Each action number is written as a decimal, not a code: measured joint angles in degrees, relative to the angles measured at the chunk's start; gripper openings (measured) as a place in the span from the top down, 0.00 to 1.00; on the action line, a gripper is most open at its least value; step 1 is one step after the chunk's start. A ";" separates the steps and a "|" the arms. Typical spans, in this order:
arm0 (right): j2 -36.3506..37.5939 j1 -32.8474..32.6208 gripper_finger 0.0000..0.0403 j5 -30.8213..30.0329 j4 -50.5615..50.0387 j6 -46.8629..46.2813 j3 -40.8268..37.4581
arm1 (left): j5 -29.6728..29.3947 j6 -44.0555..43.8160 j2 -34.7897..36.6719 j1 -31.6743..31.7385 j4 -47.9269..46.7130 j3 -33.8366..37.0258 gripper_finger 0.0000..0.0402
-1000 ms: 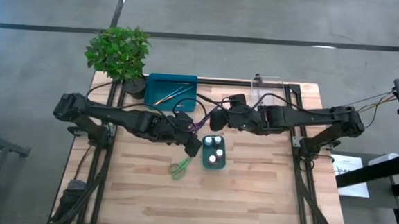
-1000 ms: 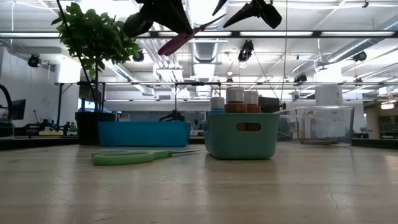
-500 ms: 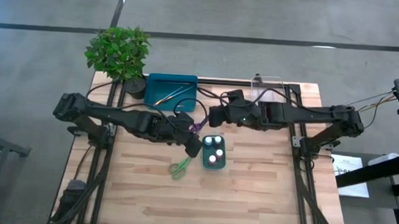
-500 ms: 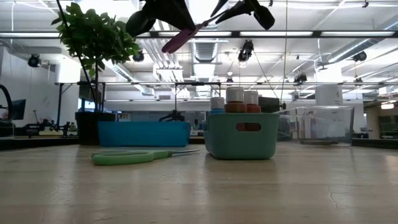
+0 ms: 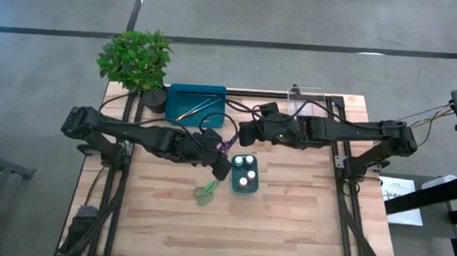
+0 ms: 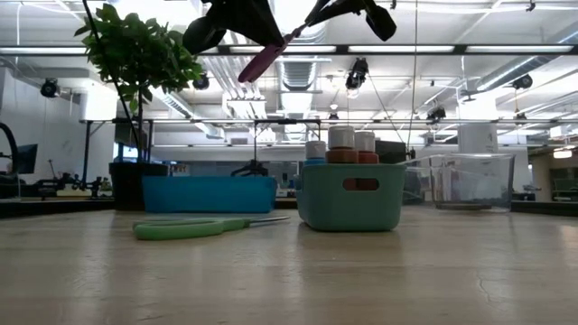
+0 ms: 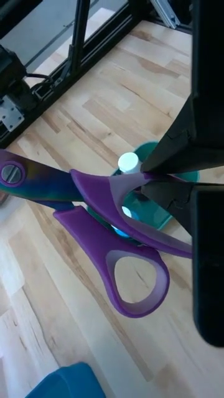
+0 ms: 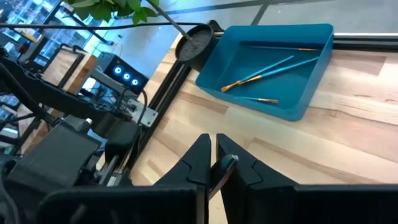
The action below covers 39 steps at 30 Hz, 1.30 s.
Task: Pick & Place Paint Supplies
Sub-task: Put the left violet scissors into the transparent bin
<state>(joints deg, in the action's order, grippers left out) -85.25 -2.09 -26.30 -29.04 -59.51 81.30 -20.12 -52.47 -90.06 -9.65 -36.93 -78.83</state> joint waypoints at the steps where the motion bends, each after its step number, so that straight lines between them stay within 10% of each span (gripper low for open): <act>1: 0.01 0.00 0.97 0.00 -0.06 0.04 0.00 | 0.00 0.00 0.00 0.00 0.01 0.00 0.95; 17: 0.32 0.00 0.97 -1.99 -2.89 2.59 -0.17 | 4.90 0.63 0.02 -1.79 -0.81 0.03 0.68; 39: 21.76 0.63 0.97 -15.32 -24.74 -1.39 -5.90 | 6.99 -2.01 0.00 -15.01 -12.05 0.52 0.67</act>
<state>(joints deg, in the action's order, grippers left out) -63.50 -1.45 -41.63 -53.79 -60.89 75.40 -13.13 -54.47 -90.06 -24.66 -48.98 -78.30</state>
